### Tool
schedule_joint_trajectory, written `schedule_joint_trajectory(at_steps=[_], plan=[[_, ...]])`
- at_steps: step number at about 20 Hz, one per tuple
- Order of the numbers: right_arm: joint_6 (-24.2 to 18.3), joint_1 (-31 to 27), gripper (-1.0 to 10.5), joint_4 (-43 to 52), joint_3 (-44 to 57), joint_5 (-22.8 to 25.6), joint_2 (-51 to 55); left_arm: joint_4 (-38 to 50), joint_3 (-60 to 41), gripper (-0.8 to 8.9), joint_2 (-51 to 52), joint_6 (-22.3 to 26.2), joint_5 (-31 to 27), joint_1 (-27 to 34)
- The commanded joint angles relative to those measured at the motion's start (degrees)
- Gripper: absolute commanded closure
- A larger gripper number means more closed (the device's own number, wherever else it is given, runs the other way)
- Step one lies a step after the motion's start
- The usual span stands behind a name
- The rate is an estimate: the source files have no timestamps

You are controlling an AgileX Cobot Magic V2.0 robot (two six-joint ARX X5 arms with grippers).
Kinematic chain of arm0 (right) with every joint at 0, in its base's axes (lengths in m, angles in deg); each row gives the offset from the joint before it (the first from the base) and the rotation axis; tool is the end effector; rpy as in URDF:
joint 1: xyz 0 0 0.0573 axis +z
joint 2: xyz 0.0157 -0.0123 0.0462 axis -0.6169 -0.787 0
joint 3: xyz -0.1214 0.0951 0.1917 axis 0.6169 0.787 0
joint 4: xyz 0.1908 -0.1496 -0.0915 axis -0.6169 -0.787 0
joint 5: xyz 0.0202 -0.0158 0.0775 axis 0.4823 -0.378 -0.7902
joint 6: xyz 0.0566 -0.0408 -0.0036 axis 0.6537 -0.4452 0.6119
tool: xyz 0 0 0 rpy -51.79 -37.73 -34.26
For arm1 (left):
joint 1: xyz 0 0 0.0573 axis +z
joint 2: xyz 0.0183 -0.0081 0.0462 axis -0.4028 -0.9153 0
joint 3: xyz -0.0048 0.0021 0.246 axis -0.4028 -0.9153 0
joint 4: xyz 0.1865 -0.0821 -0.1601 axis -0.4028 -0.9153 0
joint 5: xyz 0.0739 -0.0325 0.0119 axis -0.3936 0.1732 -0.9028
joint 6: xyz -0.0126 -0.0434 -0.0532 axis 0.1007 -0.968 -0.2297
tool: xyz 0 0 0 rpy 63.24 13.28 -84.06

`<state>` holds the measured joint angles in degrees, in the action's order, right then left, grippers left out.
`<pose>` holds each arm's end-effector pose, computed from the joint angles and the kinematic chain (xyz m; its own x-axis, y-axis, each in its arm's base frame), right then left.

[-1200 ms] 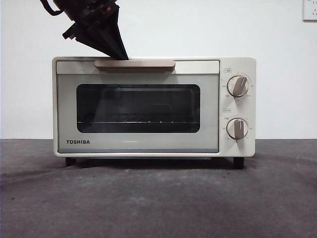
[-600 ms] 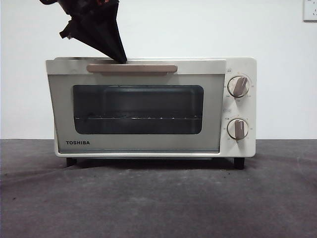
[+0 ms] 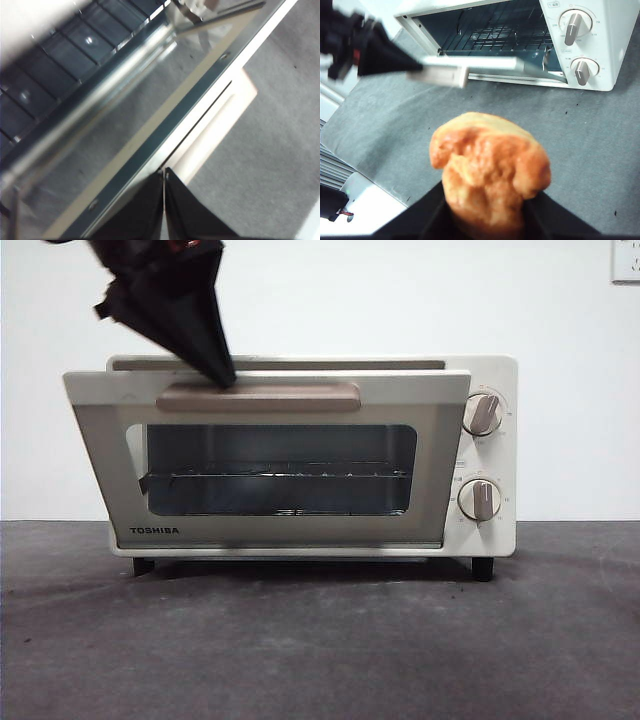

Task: The left arm flap open the oven, the right arm pick bread and place it into oven, the left arm flap close the oven

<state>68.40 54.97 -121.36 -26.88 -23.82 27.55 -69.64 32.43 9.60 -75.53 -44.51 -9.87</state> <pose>0.0988 0.0549 0.2901 0.6146 0.6584 -0.4345 -0.4507 0.7451 0.4917 0.2464 -0.1785 0.2673 0.3604 -0.5141 -0.7784 0.7557 0.6501 -0.0795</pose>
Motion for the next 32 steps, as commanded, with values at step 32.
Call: schedule_joint_trajectory(at_steps=[32], plan=[[0.5,0.3,8.2,0.7,-0.9,0.3,-0.1,32.6,-35.0,8.04,8.1,-22.8,-9.0,-11.0]])
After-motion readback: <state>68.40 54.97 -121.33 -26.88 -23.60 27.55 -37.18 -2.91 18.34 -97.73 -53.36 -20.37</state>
